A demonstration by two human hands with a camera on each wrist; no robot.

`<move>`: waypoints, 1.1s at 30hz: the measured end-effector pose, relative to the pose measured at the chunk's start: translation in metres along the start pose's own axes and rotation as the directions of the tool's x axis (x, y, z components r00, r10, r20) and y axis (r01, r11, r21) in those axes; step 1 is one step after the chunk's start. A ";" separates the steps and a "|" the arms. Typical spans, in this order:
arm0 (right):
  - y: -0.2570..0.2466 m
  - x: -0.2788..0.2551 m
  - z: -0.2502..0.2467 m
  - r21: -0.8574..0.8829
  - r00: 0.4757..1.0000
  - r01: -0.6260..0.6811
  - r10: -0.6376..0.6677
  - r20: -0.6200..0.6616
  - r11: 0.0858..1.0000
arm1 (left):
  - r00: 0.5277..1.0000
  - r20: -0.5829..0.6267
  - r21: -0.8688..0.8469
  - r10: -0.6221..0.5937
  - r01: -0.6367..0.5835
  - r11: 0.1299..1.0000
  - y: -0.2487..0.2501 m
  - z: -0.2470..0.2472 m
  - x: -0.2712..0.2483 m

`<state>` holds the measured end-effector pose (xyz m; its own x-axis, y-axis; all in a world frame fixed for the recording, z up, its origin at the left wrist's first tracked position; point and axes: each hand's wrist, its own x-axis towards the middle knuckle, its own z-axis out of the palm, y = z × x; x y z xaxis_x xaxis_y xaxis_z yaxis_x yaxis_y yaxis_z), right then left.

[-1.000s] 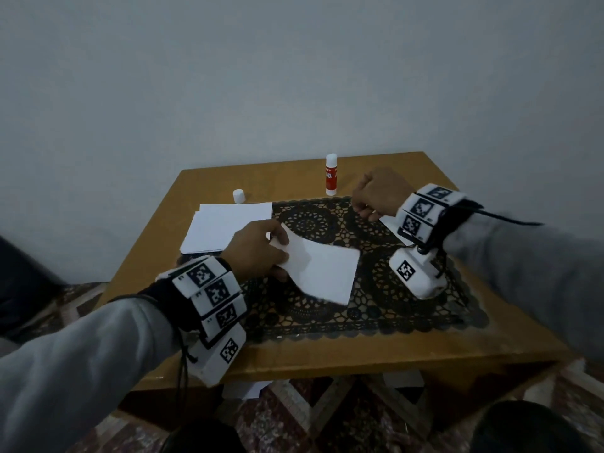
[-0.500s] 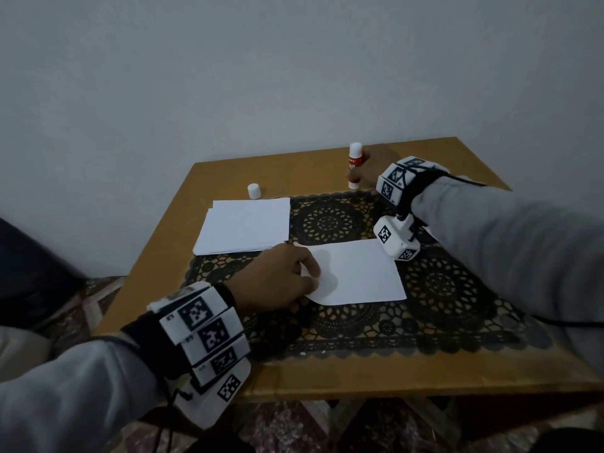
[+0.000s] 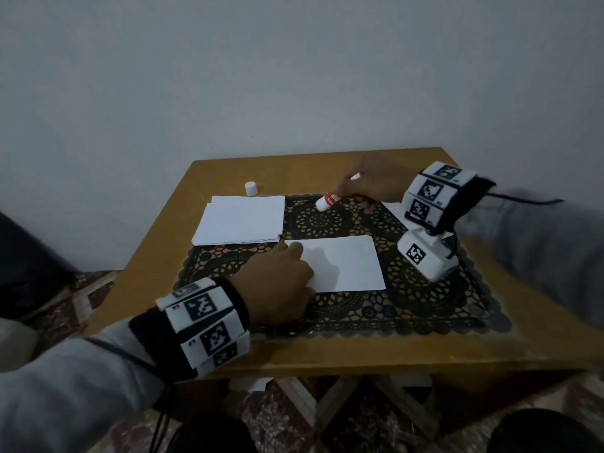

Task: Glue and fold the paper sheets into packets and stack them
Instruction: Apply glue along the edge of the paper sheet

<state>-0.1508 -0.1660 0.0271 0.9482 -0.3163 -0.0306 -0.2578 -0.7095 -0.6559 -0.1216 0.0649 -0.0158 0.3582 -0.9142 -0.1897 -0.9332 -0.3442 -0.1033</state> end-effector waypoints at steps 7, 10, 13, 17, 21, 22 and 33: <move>-0.033 -0.014 0.052 -0.231 0.989 0.150 -0.145 0.039 0.961 | 0.994 0.080 -0.111 0.078 -0.069 0.991 -0.007 0.008 0.000; -0.040 -0.008 0.068 -0.238 0.986 0.162 -0.163 0.017 0.958 | 0.993 0.070 -0.087 0.092 -0.085 0.993 -0.009 0.009 0.000; -0.042 -0.005 0.073 -0.189 0.989 0.145 -0.148 -0.004 0.971 | 0.994 0.058 -0.084 0.093 -0.088 0.993 -0.010 0.010 0.002; -0.039 -0.006 0.072 -0.217 0.987 0.154 -0.160 -0.011 0.964 | 0.994 0.041 -0.071 0.105 -0.102 0.992 -0.011 0.011 0.004; -0.036 -0.005 0.072 -0.261 0.987 0.152 -0.158 -0.003 0.953 | 0.993 0.028 -0.056 0.112 -0.110 0.992 -0.011 0.010 0.005; -0.035 -0.005 0.070 -0.266 0.989 0.144 -0.150 -0.002 0.953 | 0.993 0.028 -0.046 0.112 -0.110 0.993 -0.011 0.010 0.005; 0.010 -0.031 0.030 -0.323 0.996 0.012 -0.041 -0.081 0.946 | 0.998 -0.013 -0.083 0.063 -0.064 0.995 -0.011 0.004 0.014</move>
<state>-0.1772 -0.1442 -0.0008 0.9397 -0.3372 0.0573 -0.2923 -0.8789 -0.3770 -0.1066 0.0567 -0.0210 0.2982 -0.9367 -0.1835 -0.9534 -0.3016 -0.0096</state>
